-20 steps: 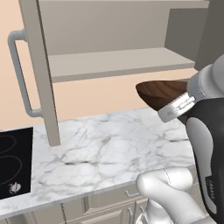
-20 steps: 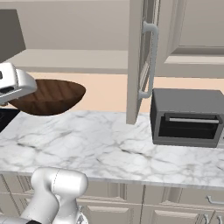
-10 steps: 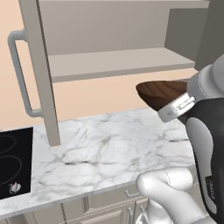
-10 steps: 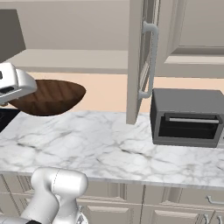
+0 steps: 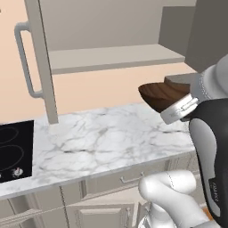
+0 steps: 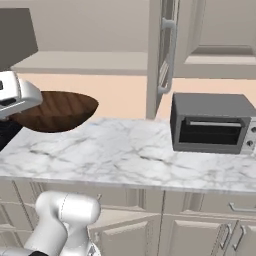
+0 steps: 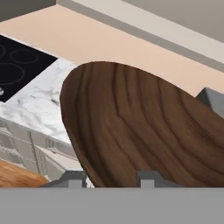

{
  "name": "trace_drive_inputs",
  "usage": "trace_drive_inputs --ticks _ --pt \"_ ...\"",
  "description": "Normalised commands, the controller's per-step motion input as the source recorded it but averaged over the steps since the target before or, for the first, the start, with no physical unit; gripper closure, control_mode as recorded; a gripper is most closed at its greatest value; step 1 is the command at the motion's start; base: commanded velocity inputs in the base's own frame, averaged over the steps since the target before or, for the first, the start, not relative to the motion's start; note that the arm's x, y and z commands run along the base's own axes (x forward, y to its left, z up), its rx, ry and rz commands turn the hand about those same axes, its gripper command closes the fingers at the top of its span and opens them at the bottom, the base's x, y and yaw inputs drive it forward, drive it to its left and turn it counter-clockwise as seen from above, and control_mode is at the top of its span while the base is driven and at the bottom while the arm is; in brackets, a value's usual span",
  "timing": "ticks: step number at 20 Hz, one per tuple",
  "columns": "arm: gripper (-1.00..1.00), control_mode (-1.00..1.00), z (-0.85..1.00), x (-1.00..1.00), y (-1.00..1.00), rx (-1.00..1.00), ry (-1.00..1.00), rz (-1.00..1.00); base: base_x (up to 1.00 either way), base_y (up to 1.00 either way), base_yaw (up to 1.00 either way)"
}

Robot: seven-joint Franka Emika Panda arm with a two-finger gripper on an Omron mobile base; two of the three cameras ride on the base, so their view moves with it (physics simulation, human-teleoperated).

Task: Move the bowls from the cabinet to the plates on the dining table.

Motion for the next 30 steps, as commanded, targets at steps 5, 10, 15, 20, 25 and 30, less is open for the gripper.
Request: trace_drive_inputs --ticks 5,10,15,20,25,30 --pt "1.0 1.0 0.0 0.0 0.0 0.0 0.0 0.0 -0.86 0.18 0.0" --pt "1.0 1.0 0.0 0.0 0.0 0.0 0.0 0.0 -0.97 0.41 -0.01" --pt "1.0 1.0 0.0 0.0 0.0 0.0 0.0 0.0 -0.75 0.32 -0.09" --pt "1.0 1.0 0.0 0.0 0.0 0.0 0.0 0.0 -0.03 0.03 -0.26" --pt "1.0 1.0 0.0 0.0 0.0 0.0 0.0 0.0 0.1 -0.03 -0.41" --pt "1.0 1.0 0.0 0.0 0.0 0.0 0.0 0.0 0.0 -0.24 -0.49"
